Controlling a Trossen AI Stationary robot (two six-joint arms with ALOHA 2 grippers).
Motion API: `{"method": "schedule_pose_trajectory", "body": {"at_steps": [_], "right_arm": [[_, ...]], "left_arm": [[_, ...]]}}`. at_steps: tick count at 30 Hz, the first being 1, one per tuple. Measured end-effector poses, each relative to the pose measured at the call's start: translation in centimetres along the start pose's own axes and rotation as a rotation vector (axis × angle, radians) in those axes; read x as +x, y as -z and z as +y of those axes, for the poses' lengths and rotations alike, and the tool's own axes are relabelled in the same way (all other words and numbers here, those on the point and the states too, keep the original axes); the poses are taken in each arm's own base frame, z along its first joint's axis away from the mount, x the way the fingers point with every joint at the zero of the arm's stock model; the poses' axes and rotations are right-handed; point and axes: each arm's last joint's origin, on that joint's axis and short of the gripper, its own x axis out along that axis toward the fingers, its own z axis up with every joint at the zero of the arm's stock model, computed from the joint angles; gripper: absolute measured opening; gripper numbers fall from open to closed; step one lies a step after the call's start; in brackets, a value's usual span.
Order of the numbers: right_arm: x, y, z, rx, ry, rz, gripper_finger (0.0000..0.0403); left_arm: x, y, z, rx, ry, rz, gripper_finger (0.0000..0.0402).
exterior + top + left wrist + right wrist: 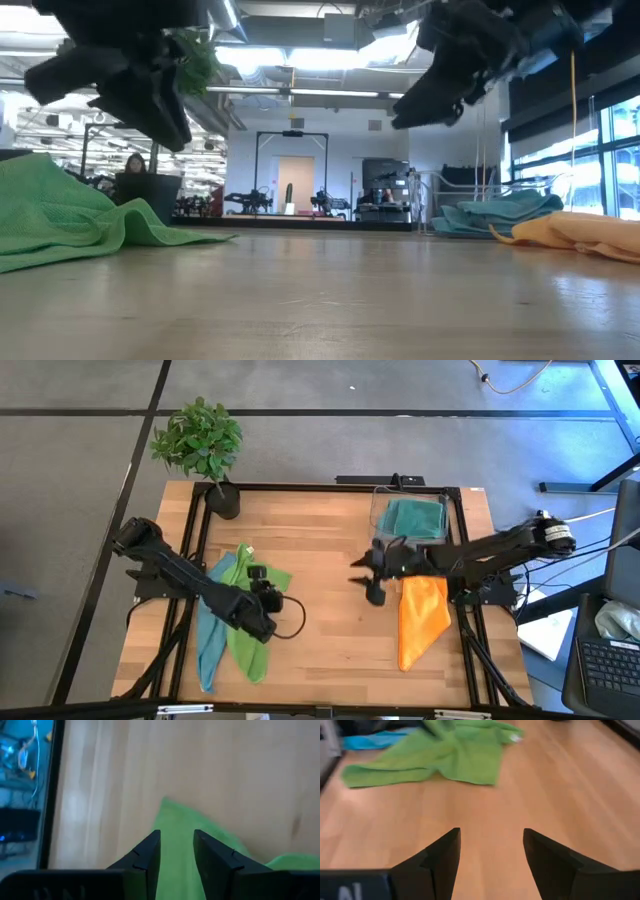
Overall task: Fold microfiber towels
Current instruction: Fold the green microfiber towel
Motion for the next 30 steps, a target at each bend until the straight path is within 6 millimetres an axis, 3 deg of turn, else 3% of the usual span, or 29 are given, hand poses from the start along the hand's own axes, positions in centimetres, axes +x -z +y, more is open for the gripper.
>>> {"method": "schedule_pose_trajectory", "body": {"at_steps": [3, 9, 14, 19, 24, 30], "right_arm": [[1.4, 2.1, 0.9, -0.012, -0.048, -0.058, 0.0217], [4.1, 4.9, 1.7, -0.067, -0.069, -0.029, 0.0217], [6.0, 6.8, 1.6, -0.184, -0.014, -0.002, 0.0217], [7.0, 7.9, 1.4, -0.258, 0.020, 0.022, 0.0217], [6.9, 7.8, 1.4, -0.289, 0.019, 0.017, 0.0217], [6.3, 8.1, 1.8, -0.302, 0.010, 0.090, 0.0217]], "left_arm": [[1.0, 0.0, 1.8, -0.062, 0.040, 0.075, 0.0109], [5.1, 0.3, 4.1, -0.154, 0.181, 0.252, 0.0109], [8.5, 0.2, 3.2, -0.188, 0.524, 0.343, 0.0097], [11.4, 0.1, 2.4, -0.133, 0.562, 0.414, 0.0071], [13.2, -3.5, 2.1, -0.181, 0.597, 0.181, 0.0044], [12.7, -8.4, 2.5, -0.199, 0.613, -0.233, 0.0014]]}}
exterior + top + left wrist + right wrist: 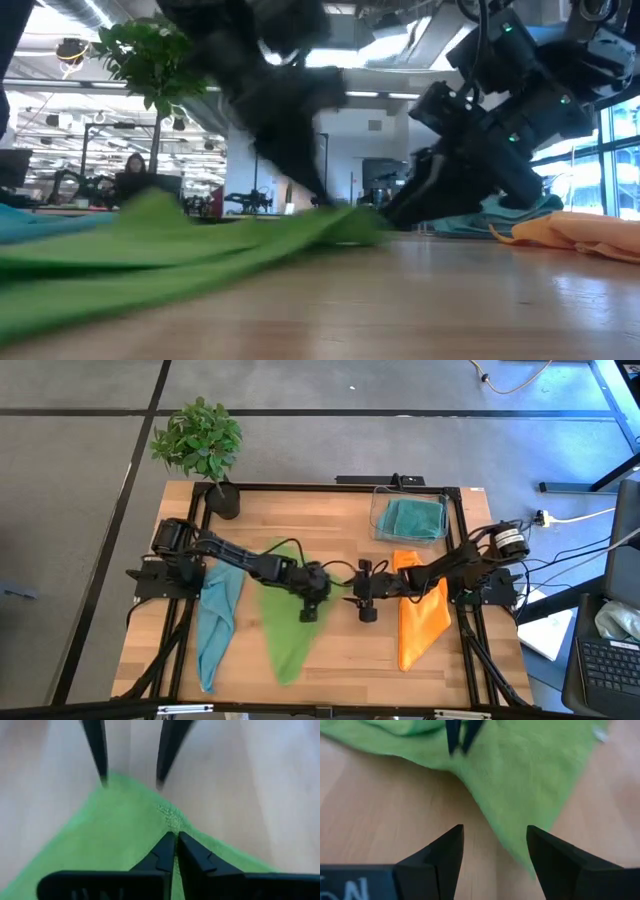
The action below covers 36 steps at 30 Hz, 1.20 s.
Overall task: Fold microfiber towels
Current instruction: Fold the green microfiber towel
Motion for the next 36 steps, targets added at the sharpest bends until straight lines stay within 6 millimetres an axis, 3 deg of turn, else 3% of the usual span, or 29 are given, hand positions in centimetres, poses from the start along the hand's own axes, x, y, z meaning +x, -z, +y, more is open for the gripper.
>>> {"method": "schedule_pose_trajectory", "body": {"at_steps": [8, 14, 18, 24, 36], "right_arm": [[-2.2, 0.0, 0.3, 0.038, 0.095, 0.115, 0.0217], [-4.0, -0.1, 0.7, -0.023, 0.124, 0.175, 0.0217], [-4.0, 0.5, 0.5, -0.097, 0.178, 0.234, 0.0217], [-4.1, 0.9, 0.2, -0.057, 0.282, 0.254, 0.0217], [-4.6, 2.1, 0.6, -0.097, 0.341, 0.295, 0.0217]], "left_arm": [[0.0, -3.0, 0.7, 0.104, -0.032, -0.144, 0.0008], [-1.7, -3.2, 0.6, 0.099, -0.053, -0.031, 0.0008], [-2.6, -2.9, 0.4, 0.112, -0.084, 0.049, 0.0001], [-3.2, -2.2, 0.1, 0.125, -0.087, 0.195, 0.0016], [-2.9, -4.2, -0.2, 0.173, -0.099, -0.014, 0.0045]]}}
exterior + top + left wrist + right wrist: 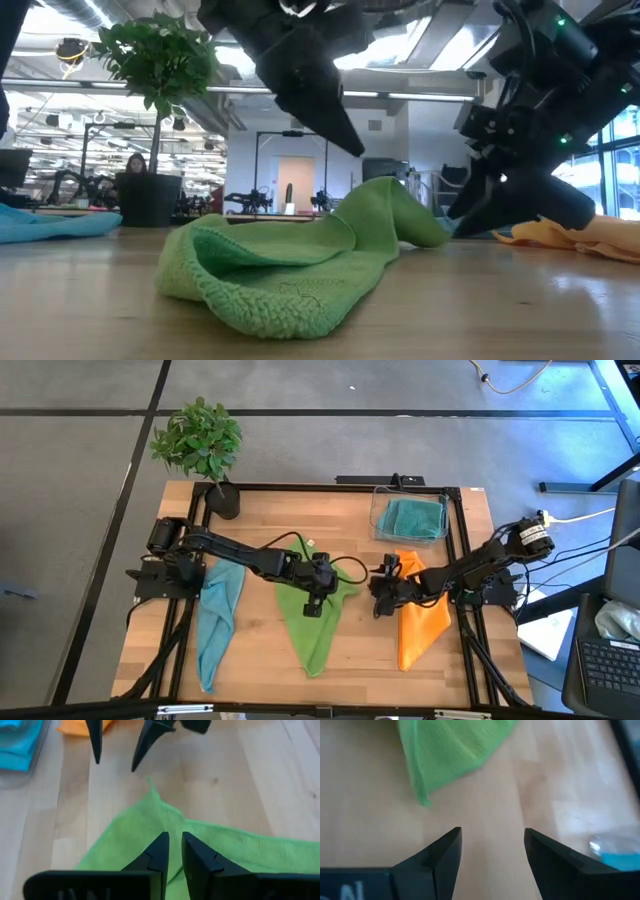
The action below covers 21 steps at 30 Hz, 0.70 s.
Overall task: Fold microfiber towels
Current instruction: Fold the green microfiber towel
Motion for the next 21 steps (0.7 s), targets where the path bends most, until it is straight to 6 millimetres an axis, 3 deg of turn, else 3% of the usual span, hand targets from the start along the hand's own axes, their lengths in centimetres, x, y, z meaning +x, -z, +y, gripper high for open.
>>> {"method": "schedule_pose_trajectory", "body": {"at_steps": [5, 10, 13, 21], "right_arm": [[-0.8, 0.5, 0.3, -0.027, 0.089, 0.011, 0.0200], [-1.3, -0.9, 1.2, -0.035, -0.060, -0.110, 0.0175], [-1.3, -1.6, 1.4, -0.023, -0.153, -0.170, 0.0164], [-1.3, -1.9, 1.3, -0.008, -0.156, -0.194, 0.0161]], "left_arm": [[-0.1, 1.0, 0.2, 0.008, -0.001, 0.100, 0.0055], [-0.1, 2.0, -0.8, 0.097, 0.122, 0.162, 0.0056], [-0.1, 2.0, -1.9, 0.217, 0.116, 0.139, 0.0051], [1.1, 2.7, -5.5, 0.634, 0.010, 0.170, 0.0059]]}}
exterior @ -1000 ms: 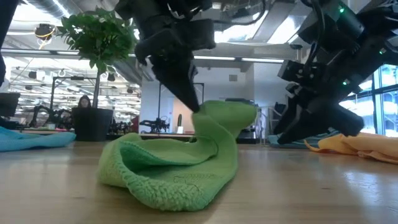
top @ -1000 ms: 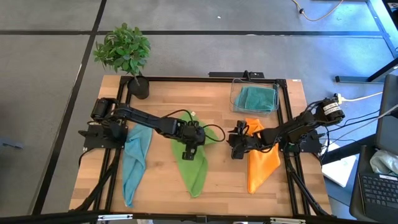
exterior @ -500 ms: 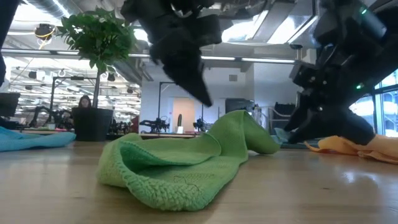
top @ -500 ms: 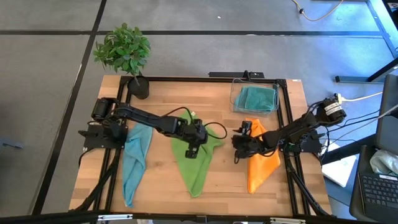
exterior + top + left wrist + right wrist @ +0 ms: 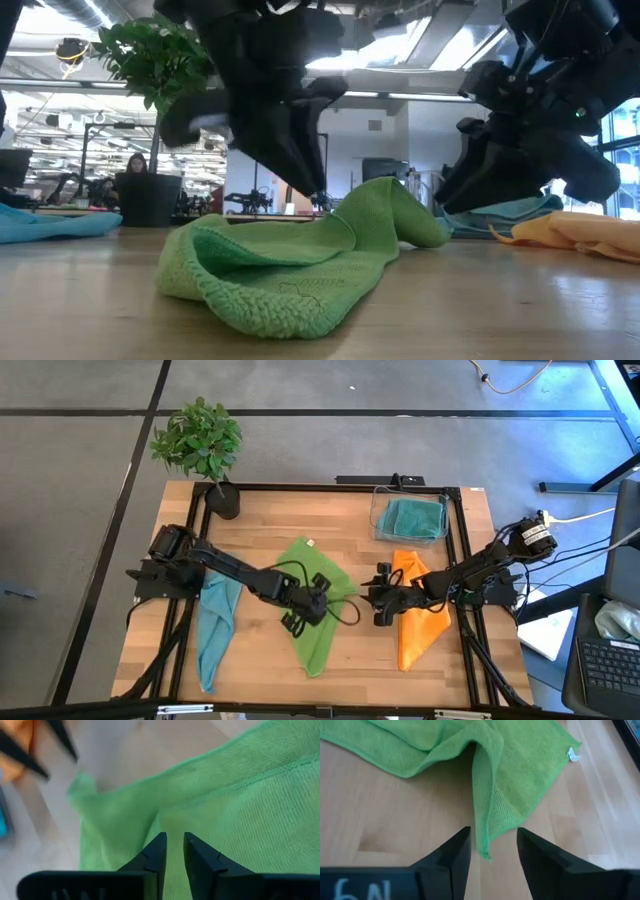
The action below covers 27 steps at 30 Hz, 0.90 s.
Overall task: Fold microfiber towels
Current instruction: Fold the green microfiber towel
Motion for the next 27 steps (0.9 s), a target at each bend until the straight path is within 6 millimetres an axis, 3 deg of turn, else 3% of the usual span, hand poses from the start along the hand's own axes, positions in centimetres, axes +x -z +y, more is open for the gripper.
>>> {"method": "schedule_pose_trajectory", "body": {"at_steps": [9, 27], "right_arm": [[0.4, -0.2, -0.3, 0.032, -0.121, -0.018, 0.0162], [3.3, 1.2, 0.0, 0.021, -0.095, 0.028, 0.0162]], "left_arm": [[2.2, -0.4, -0.9, 0.151, -0.188, 0.107, 0.0096], [2.5, -0.2, -0.4, 0.074, -0.142, 0.056, 0.0100]]}}
